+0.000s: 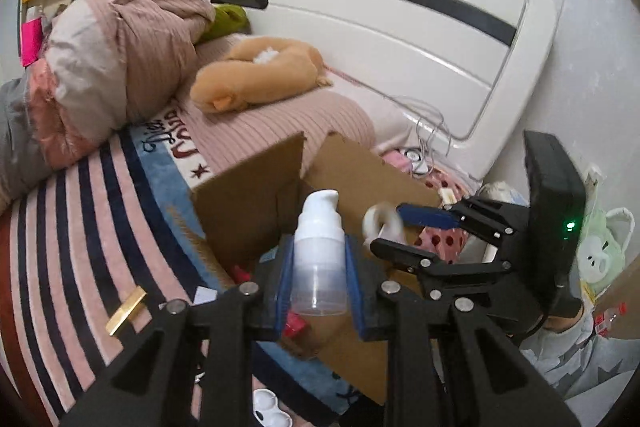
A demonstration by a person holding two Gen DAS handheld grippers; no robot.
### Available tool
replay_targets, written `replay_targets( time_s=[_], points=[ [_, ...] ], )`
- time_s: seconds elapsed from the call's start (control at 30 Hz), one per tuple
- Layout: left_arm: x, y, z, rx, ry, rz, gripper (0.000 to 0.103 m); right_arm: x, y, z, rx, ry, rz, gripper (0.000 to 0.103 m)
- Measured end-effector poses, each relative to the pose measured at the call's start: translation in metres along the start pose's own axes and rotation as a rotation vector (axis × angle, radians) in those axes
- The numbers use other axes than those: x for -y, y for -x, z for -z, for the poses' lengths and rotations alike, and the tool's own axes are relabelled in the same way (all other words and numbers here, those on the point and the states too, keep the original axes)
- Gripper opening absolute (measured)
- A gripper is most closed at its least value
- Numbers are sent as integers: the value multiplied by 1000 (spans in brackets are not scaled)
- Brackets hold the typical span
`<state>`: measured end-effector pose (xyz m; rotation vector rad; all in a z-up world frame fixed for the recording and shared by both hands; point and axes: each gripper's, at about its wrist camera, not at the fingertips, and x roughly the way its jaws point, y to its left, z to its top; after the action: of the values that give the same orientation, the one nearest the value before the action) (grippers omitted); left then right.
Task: Organize rigid objects
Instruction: 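Release the tape roll into the box while the left gripper drops the pump bottle in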
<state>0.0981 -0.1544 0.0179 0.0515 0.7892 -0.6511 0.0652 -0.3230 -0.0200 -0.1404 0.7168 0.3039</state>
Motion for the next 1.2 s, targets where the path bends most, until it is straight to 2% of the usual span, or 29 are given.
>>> replay_targets(
  time_s=[0.03, 0.3, 0.47, 0.67, 0.73, 0.8, 0.87, 0.97, 1.1, 1.2],
  points=[
    [2, -4, 1, -15, -1, -2, 21, 2, 0, 0, 5, -5, -7, 48],
    [13, -24, 6, -88, -7, 5, 21, 9, 2, 4, 44, -35, -52, 48],
    [13, -37, 12, -135, -4, 41, 22, 15, 2, 8, 49, -59, -54, 48],
    [11, -28, 11, -115, 8, 34, 23, 11, 5, 10, 41, -48, -58, 48],
    [9, -17, 13, -87, 8, 29, 30, 7, 8, 9, 43, -46, -64, 48],
    [4, 0, 16, -48, 10, 1, 41, 3, 12, 8, 51, -47, -64, 48],
    [-4, 15, 20, -16, 17, -31, 46, -5, 20, 4, 79, -47, -85, 48],
    [-25, 42, 29, 36, 44, -118, 54, -24, 36, -1, 131, -28, -142, 48],
    [-56, 74, 50, 98, 78, -215, 68, -73, 54, -8, 183, 20, -247, 48],
    [-82, 85, 70, 107, 108, -285, 70, -114, 55, -7, 174, 62, -306, 48]
  ],
)
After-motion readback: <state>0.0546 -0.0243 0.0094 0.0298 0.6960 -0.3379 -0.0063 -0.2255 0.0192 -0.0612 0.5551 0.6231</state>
